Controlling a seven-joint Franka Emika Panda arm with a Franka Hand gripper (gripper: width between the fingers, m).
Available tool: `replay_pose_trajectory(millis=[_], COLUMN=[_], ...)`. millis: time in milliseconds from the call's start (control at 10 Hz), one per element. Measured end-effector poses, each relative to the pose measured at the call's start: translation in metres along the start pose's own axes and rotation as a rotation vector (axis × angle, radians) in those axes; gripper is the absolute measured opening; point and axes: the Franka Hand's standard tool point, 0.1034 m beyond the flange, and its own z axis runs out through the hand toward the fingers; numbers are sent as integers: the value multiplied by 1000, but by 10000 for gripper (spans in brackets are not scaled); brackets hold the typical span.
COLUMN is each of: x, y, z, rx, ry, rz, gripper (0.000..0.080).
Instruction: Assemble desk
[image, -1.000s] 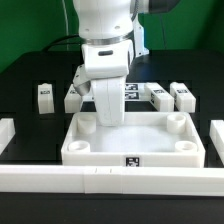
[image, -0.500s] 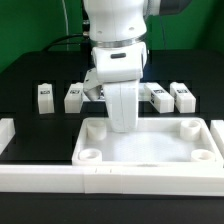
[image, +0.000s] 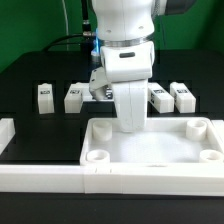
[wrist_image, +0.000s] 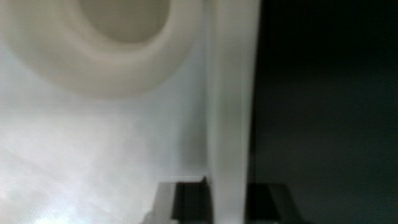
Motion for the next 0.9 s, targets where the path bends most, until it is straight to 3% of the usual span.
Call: replay_pose_trajectory(millis=[100,200,300,400,500,600,700,900], x=[0,1,3,5,8,11,15,28], y=[0,0,1,0,-2,-4,-7,-7], z=[0,-1,-3,-7,-10,-15,-21,-36], rx=[0,-2,-6,-9,-12,-16,-20,-41], ry=[-1,-1,-2,-5,-7,-9,-12,-14], rz=[-1,6,24,43,62,93,121,227], gripper=[62,248,248,453,453,598,638,646])
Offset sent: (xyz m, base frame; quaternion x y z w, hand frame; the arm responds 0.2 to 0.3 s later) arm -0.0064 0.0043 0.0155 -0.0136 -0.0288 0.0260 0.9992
